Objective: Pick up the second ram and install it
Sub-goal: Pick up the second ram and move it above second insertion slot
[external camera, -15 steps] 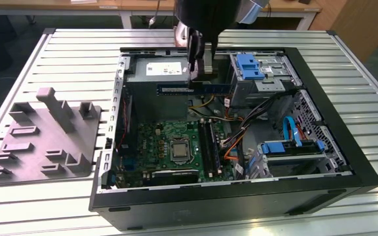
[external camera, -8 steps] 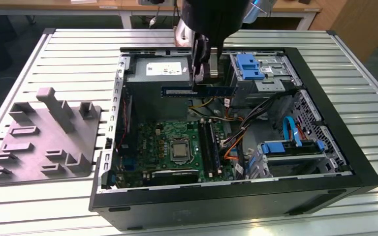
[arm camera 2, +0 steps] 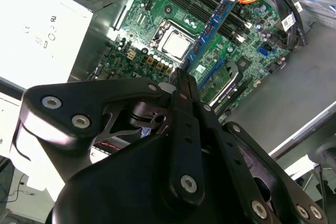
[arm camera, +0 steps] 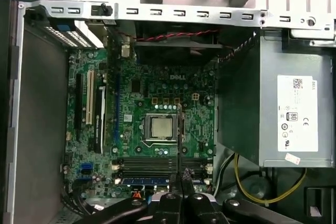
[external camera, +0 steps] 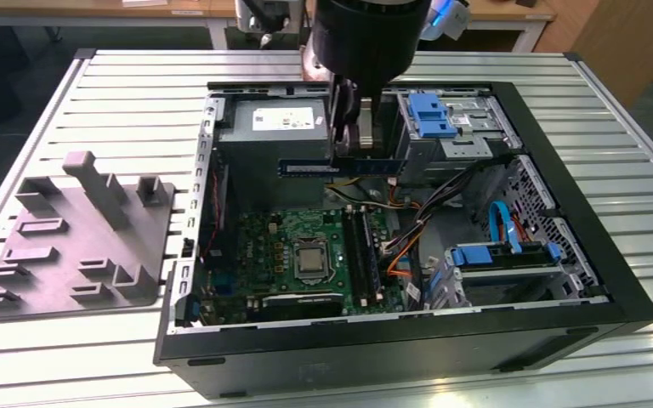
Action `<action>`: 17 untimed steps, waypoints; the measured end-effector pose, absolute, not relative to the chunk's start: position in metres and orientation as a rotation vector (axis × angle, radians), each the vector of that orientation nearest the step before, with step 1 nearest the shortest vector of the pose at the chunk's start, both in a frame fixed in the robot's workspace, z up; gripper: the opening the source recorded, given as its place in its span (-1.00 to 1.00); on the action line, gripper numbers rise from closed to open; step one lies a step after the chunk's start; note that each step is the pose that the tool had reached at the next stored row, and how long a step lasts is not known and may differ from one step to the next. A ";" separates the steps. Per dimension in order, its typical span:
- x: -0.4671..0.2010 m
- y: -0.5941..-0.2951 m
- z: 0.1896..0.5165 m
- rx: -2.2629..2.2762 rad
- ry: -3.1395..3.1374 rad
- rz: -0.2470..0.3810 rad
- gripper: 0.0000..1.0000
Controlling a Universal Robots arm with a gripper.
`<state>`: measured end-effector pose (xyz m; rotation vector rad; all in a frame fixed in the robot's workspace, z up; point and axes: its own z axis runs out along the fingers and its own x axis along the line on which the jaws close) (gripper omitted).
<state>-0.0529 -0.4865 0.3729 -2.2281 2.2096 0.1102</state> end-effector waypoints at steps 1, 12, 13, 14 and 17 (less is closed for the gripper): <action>-0.053 -0.486 0.371 -2.227 2.209 0.111 -0.77; -0.059 -0.486 0.358 -2.265 2.154 0.094 -0.77; -0.060 -0.486 0.357 -2.266 2.152 0.092 -0.77; -0.061 -0.486 0.356 -2.266 2.150 0.091 -0.77; -0.065 -0.486 0.352 -2.267 2.144 0.083 -0.77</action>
